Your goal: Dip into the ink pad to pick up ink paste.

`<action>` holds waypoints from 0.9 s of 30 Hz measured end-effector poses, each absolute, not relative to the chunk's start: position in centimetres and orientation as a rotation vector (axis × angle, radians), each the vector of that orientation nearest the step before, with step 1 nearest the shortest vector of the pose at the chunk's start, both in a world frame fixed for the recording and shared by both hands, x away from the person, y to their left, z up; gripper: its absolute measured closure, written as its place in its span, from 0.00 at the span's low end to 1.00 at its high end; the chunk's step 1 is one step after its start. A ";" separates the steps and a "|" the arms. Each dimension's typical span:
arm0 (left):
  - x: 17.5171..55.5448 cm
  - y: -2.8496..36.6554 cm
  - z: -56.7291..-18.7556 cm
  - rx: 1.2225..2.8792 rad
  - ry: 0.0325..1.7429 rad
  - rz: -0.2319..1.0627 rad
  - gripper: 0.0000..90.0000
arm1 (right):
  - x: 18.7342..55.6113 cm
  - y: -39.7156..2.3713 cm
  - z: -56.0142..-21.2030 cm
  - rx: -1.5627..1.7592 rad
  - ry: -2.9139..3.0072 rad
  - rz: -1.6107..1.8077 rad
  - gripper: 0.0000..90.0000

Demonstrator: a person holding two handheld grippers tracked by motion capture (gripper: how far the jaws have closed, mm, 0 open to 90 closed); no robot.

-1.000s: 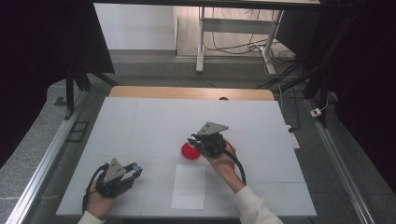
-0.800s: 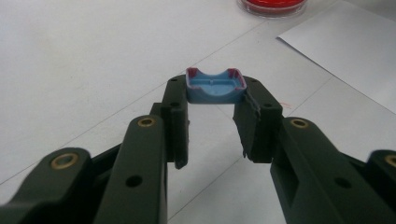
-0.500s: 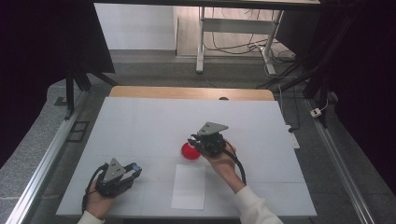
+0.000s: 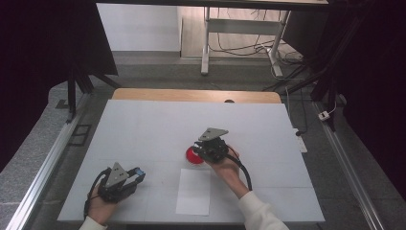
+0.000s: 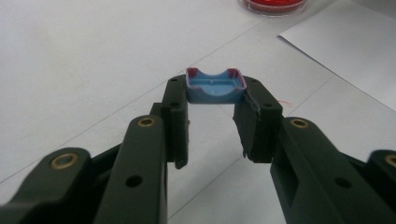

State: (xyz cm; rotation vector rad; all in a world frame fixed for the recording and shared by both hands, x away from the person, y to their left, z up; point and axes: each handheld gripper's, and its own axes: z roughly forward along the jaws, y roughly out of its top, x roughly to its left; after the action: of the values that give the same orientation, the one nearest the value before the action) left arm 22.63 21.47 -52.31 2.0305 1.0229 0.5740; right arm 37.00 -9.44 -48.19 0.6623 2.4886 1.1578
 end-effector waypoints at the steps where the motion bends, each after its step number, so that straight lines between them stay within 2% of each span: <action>1: 22.6 21.5 -52.3 2.030 1.023 0.573 0.73 | 37.0 -9.4 -48.3 0.666 2.491 1.157 0.83; 27: 22.6 21.5 -52.3 2.031 1.022 0.573 0.73 | 37.4 -9.1 -49.9 0.674 2.515 1.101 0.84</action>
State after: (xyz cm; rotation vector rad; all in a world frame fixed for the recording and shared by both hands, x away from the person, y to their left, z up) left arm 22.57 21.49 -52.32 2.0309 1.0222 0.5731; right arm 37.35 -9.15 -49.92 0.6741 2.5151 1.1011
